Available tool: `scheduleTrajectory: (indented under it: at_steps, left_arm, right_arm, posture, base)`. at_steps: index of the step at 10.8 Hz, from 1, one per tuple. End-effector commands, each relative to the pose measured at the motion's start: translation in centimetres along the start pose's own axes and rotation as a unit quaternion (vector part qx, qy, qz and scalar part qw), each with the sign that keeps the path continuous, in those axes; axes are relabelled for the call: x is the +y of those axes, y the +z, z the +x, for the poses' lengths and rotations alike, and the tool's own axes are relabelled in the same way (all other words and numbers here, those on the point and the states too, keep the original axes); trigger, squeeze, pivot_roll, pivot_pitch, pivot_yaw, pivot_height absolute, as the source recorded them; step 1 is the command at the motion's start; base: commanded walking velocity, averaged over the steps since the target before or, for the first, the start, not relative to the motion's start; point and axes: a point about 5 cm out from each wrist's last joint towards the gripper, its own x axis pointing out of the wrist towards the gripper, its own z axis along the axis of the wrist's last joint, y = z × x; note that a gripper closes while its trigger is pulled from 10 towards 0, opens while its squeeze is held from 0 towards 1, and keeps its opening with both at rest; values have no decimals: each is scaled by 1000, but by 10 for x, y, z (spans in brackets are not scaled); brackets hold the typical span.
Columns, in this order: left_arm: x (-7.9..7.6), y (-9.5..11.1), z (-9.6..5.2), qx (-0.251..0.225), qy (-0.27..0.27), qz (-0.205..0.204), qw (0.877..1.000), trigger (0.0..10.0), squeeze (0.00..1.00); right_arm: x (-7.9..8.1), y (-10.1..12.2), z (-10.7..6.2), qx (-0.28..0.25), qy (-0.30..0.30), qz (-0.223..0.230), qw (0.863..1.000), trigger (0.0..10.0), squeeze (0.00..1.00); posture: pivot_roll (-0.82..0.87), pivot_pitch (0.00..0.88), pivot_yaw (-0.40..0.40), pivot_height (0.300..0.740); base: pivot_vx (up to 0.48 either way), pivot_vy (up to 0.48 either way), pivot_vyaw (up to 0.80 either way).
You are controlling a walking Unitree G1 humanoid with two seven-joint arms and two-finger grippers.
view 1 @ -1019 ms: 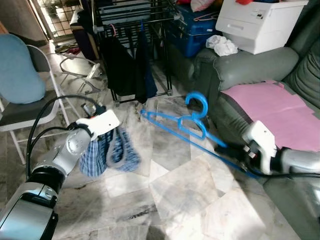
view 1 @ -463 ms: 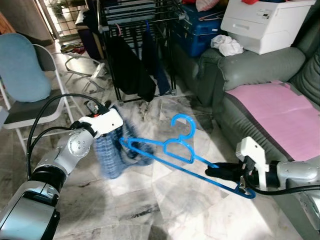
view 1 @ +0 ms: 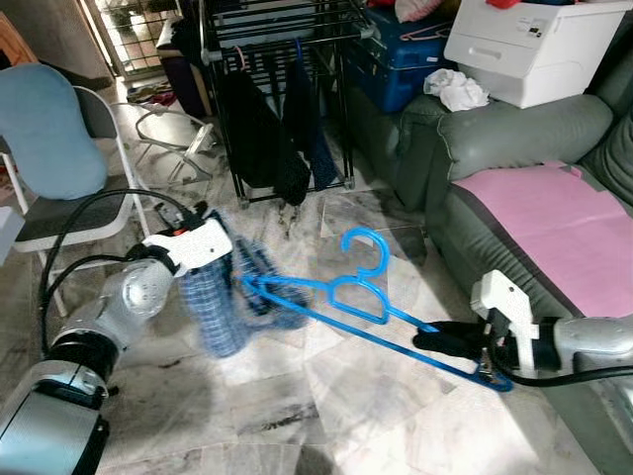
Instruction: Hang hanger
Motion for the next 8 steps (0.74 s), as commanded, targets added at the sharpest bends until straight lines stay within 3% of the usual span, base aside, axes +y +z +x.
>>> scheduleTrajectory:
  at_steps: [1, 6, 8]
  left_arm:
    - [4, -5, -2, 7, 8, 5, 1000, 10000, 0]
    - [4, 8, -4, -41, 20, -21, 999, 10000, 0]
    - [5, 7, -7, -44, 22, -28, 998, 10000, 0]
  right_arm:
    - [-4, 1, -1, 11, -9, -15, 1000, 10000, 0]
    - [-10, -9, 27, 5, -23, -4, 1000, 10000, 0]
    - [-13, -11, 29, 8, -32, -4, 999, 10000, 0]
  posture:
    - [-97, 0, 106, 740]
    - [-82, 0, 96, 740]
    - [-82, 0, 96, 740]
  base:
    - [0, 0, 0]
    - [0, 0, 0]
    - [0, 0, 0]
